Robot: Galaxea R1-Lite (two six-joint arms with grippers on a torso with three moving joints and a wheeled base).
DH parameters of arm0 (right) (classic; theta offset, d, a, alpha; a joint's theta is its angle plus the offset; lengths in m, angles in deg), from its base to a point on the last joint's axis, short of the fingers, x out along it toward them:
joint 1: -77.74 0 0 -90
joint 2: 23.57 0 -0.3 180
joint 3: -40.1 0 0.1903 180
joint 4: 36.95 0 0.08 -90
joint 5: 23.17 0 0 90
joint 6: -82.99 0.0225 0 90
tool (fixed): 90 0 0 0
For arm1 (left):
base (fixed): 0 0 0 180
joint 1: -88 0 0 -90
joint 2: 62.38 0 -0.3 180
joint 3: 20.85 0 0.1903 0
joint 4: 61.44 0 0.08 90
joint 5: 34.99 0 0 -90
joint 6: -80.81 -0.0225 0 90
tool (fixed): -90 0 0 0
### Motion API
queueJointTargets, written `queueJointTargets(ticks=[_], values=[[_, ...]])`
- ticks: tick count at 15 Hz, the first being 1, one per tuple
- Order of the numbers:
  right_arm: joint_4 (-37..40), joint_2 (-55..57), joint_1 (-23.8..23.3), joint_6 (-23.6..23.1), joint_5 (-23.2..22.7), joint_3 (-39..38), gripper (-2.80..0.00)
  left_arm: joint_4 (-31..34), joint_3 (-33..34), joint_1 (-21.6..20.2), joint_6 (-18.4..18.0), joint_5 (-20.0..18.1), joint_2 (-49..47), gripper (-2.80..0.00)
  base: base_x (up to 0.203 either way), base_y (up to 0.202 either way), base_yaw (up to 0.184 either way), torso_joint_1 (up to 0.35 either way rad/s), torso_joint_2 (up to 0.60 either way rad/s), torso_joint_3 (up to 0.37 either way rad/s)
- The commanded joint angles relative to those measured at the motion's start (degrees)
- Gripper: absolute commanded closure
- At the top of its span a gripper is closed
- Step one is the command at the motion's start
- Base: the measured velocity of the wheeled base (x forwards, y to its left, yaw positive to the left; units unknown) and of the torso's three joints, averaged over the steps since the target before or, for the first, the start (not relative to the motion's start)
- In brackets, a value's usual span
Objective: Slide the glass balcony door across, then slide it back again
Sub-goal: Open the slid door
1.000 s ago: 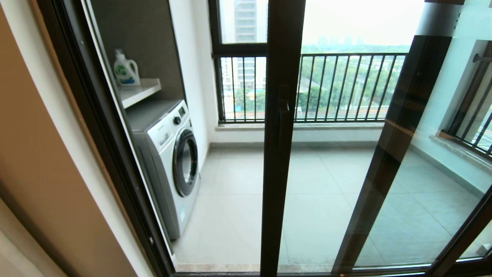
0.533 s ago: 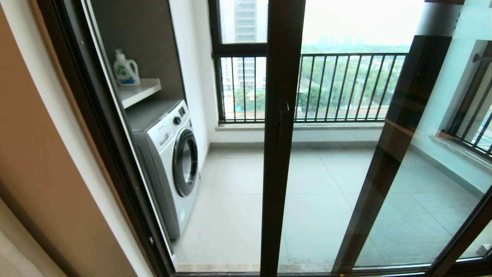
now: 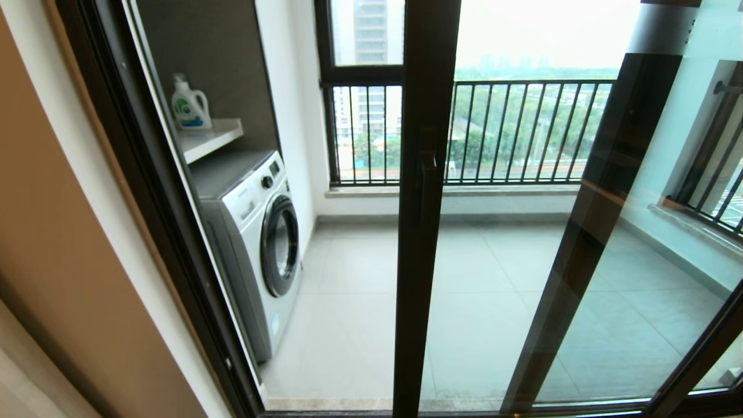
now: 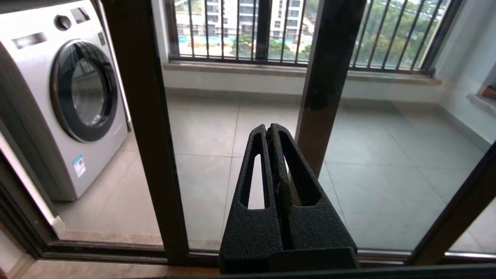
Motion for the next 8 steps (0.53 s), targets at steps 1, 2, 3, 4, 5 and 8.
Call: queueJointTargets(ticks=[1,2,3,4,5,8], values=[[0.3,5.83,0.01,-0.05,-1.17,5.21,0.0,0.0,0.0,-0.01,-0.03,0.0,-0.09,0.0,0.0,0.0,0.0,0.0,0.0,0.0],[0.38,10.87,0.06,-0.02,-1.76,9.15,0.0,0.0,0.0,-0.01,-0.03,0.0,-0.16,0.0,0.0,0.0,0.0,0.0,0.0,0.0],[0.43,16.19,0.1,0.0,-2.48,14.25,0.0,0.0,0.0,-0.01,-0.03,0.0,-0.16,0.0,0.0,0.0,0.0,0.0,0.0,0.0],[0.44,21.26,0.14,0.01,-3.59,19.84,0.0,0.0,0.0,-0.01,-0.03,0.0,-0.15,0.0,0.0,0.0,0.0,0.0,0.0,0.0],[0.43,26.59,0.16,0.07,-5.17,26.18,0.0,0.0,0.0,-0.01,-0.03,0.0,-0.16,0.0,0.0,0.0,0.0,0.0,0.0,0.0],[0.34,43.47,2.62,0.18,-10.16,41.98,0.0,0.0,0.0,-0.01,-0.03,0.0,-0.11,0.0,0.0,0.0,0.0,0.0,0.0,0.0]])
